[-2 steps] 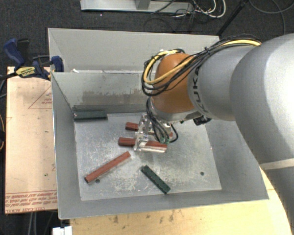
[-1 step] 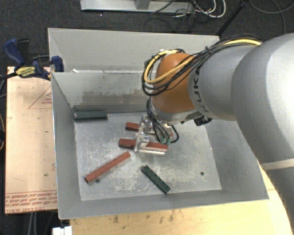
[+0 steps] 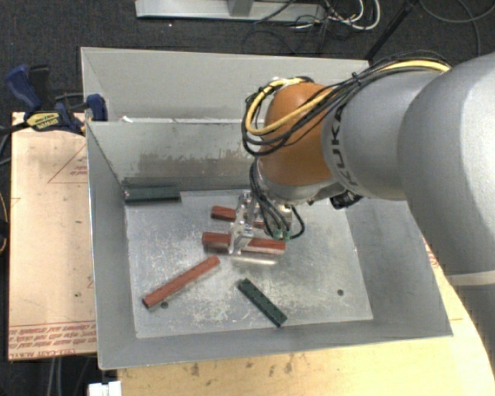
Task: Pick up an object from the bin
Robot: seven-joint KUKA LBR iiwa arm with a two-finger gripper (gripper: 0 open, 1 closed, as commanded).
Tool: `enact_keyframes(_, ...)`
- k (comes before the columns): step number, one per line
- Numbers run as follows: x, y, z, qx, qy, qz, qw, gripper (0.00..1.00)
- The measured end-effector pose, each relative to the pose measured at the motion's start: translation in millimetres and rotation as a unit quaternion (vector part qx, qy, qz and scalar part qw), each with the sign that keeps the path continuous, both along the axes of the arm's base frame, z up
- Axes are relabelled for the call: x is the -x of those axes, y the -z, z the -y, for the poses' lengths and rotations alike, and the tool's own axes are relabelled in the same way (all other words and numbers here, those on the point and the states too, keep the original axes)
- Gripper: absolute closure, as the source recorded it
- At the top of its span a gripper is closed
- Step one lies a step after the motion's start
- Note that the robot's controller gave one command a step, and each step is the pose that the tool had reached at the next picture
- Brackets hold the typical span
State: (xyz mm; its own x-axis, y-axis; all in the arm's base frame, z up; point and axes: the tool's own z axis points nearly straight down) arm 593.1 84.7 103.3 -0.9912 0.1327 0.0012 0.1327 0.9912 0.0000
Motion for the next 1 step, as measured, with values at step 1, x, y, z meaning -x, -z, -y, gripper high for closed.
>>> enact_keyframes(1,-2.4,-11.2,-0.3,0.000,0.000,0.0031,1.0000,1.00)
